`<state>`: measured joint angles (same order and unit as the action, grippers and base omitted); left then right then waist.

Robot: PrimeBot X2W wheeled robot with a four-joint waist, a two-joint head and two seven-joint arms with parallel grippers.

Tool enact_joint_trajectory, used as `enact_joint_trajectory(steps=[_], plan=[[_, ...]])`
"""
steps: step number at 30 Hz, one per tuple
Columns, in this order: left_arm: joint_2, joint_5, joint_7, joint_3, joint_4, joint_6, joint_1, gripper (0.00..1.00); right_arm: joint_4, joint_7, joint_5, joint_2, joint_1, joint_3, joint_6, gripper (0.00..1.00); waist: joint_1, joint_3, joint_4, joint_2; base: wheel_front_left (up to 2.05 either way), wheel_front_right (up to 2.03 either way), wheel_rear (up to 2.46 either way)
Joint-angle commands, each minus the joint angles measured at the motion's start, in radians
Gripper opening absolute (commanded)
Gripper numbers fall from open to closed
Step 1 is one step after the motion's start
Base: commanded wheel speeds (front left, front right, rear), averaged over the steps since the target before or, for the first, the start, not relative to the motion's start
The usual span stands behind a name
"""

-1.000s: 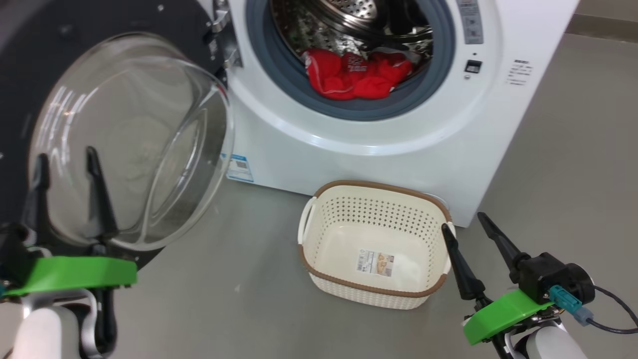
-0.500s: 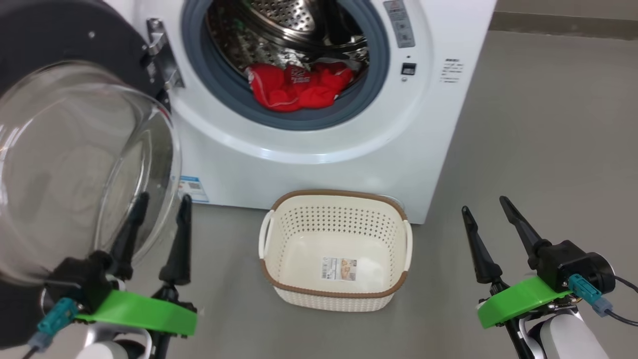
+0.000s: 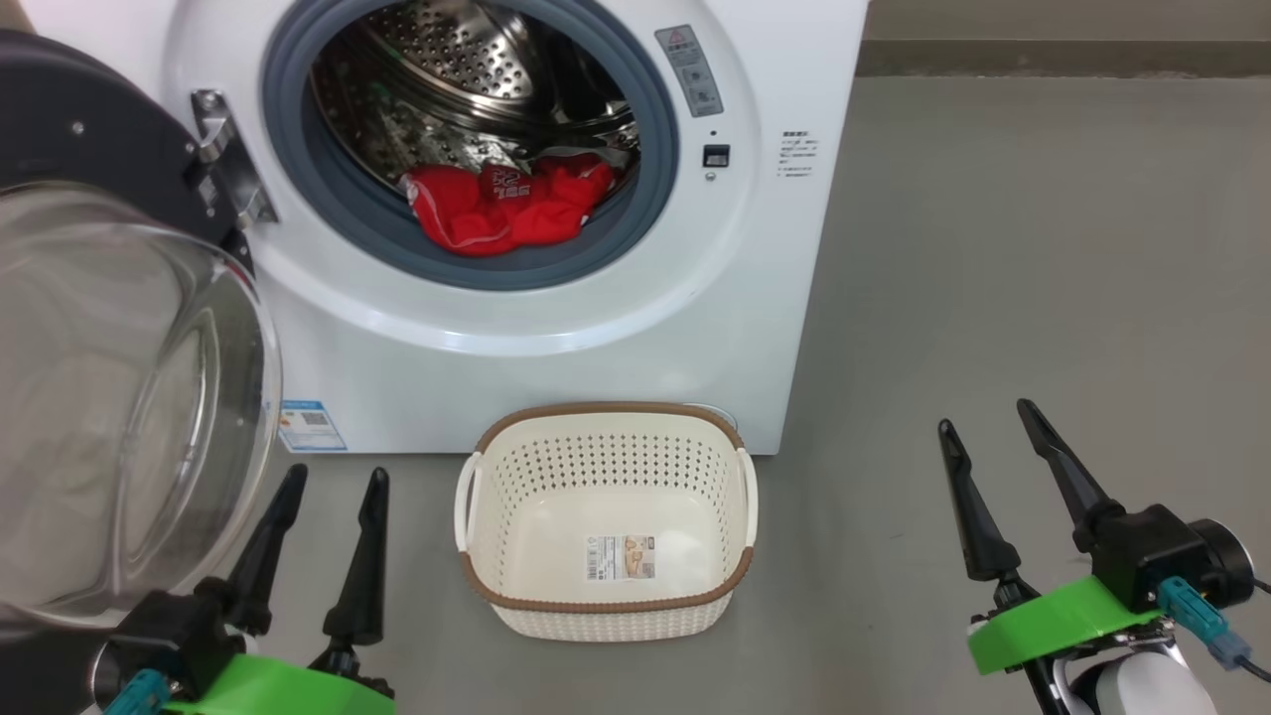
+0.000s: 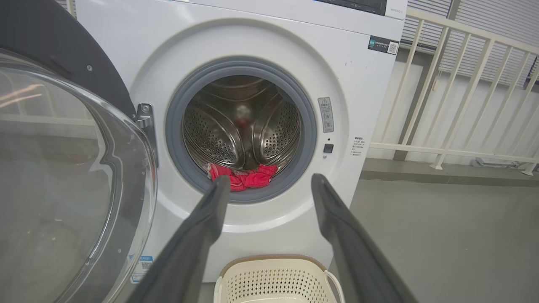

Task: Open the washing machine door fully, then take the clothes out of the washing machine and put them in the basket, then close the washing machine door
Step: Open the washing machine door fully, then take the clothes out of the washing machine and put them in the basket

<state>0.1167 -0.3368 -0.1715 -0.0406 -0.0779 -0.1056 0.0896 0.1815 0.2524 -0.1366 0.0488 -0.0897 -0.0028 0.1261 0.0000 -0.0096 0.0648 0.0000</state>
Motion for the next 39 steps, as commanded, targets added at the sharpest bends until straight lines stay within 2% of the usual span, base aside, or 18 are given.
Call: enact_joint_trajectory(steps=[1, 17, 30, 39], plan=[[0.025, 0.005, -0.014, 0.035, 0.029, 0.009, 0.013, 1.0, -0.039, 0.009, 0.015, 0.001, -0.003, 0.011, 0.005, 1.0, 0.0, -0.004, -0.015, 0.0, 0.0, 0.0, 0.0], [0.04, 0.031, -0.049, 0.06, 0.053, 0.061, -0.075, 1.0, -0.101, 0.009, 0.057, 0.001, 0.116, -0.037, 0.005, 1.0, 0.0, -0.044, -0.061, 0.0, 0.0, 0.0, 0.0], [0.042, 0.02, -0.052, 0.092, 0.044, 0.106, -0.136, 1.0, -0.105, 0.009, 0.046, 0.001, 0.138, -0.015, 0.005, 1.0, 0.0, -0.067, -0.092, 0.0, 0.05, -0.05, 0.0], [0.045, 0.013, -0.046, 0.084, 0.049, 0.109, -0.128, 1.0, -0.099, 0.009, 0.043, 0.001, 0.133, -0.011, 0.005, 1.0, 0.0, -0.074, -0.098, 0.0, 1.05, -1.05, 0.0]])
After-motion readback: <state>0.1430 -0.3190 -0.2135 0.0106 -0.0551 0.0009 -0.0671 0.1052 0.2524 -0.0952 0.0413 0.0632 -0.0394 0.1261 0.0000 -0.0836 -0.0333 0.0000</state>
